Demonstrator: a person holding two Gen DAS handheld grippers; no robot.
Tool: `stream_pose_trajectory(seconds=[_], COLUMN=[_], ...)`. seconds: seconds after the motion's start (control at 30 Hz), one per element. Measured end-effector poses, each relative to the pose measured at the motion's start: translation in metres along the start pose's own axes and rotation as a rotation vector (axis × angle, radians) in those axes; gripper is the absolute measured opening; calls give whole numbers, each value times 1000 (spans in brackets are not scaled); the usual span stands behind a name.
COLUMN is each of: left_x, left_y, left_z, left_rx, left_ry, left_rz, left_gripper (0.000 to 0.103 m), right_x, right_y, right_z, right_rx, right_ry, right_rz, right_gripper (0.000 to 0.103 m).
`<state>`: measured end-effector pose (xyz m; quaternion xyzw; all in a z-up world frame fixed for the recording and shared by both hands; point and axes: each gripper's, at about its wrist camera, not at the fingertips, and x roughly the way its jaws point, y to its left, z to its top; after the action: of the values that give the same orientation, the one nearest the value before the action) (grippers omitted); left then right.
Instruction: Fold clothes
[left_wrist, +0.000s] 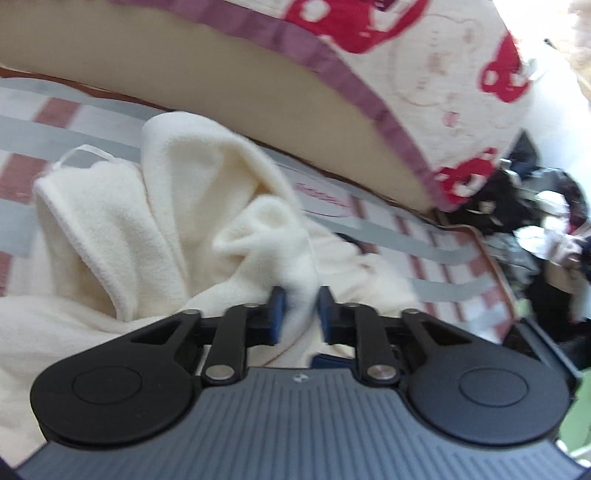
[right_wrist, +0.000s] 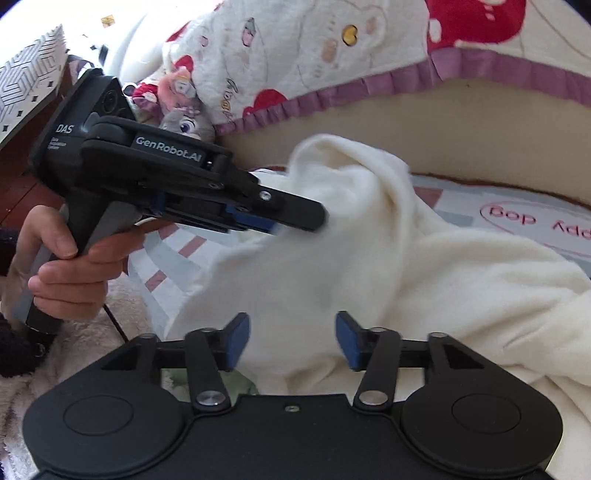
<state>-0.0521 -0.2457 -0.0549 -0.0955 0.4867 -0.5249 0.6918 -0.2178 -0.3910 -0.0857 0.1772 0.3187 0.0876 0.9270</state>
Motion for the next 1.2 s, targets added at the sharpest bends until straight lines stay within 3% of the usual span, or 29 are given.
stream_pose_trajectory(seconds=[0.07, 0.1, 0.13, 0.23, 0.27, 0.3, 0.33, 0.37, 0.43, 0.47, 0.57, 0.67, 0.8, 0.93, 1.03, 1.13, 1.2], left_x=[1, 2, 6, 17, 18, 15, 12, 8, 1, -3, -13, -24, -38, -12, 16, 46, 62], left_y=[-9, -14, -18, -23, -24, -25, -25, -25, -25, -25, -25, -25, -26, -28, -27, -34, -41], left_z=[-1, -1, -1, -1, -1, -1, 0, 0, 1, 1, 2, 4, 5, -1, -6, -13, -19], left_rx=[14, 25, 49, 123, 144, 149, 151, 152, 154, 156, 159, 163, 167, 174, 116, 90, 98], left_ry=[-1, 0, 10, 21, 15, -3, -24, -45, -87, -108, -172, -236, -321, -209, -96, 6, 40], left_rz=[-94, -98, -55, 174, 253, 283, 300, 316, 349, 365, 414, 462, 526, 463, 347, 274, 248], left_gripper=[2, 2, 2, 2, 2, 5, 8, 11, 38, 44, 48, 49, 70, 72, 72, 72, 72], right_x=[0, 4, 11, 36, 42, 48, 52, 54, 46, 35, -5, -46, -86, -104, -104, -126, -144], right_y=[-1, -4, -9, -26, -33, -38, -38, -34, -17, -9, 4, 1, -41, -101, -160, -185, -182], right_z=[0, 1, 2, 6, 6, 6, 7, 9, 14, 18, 33, 52, 68, 57, 34, 22, 23], right_rx=[9, 25, 46, 121, 155, 182, 180, 150, 30, -15, -76, -147, -111, 5, 236, 446, 460], right_ry=[-7, -9, -9, 12, 16, 21, 28, 34, -1, -34, -130, -192, -152, -91, -20, -64, -125], right_rz=[-5, -18, -42, -84, -65, -42, -36, -56, -136, -173, -272, -426, -557, -669, -680, -642, -646], right_gripper=[70, 71, 76, 75, 64, 52, 28, 21, 17, 16, 14, 14, 14, 16, 18, 20, 27])
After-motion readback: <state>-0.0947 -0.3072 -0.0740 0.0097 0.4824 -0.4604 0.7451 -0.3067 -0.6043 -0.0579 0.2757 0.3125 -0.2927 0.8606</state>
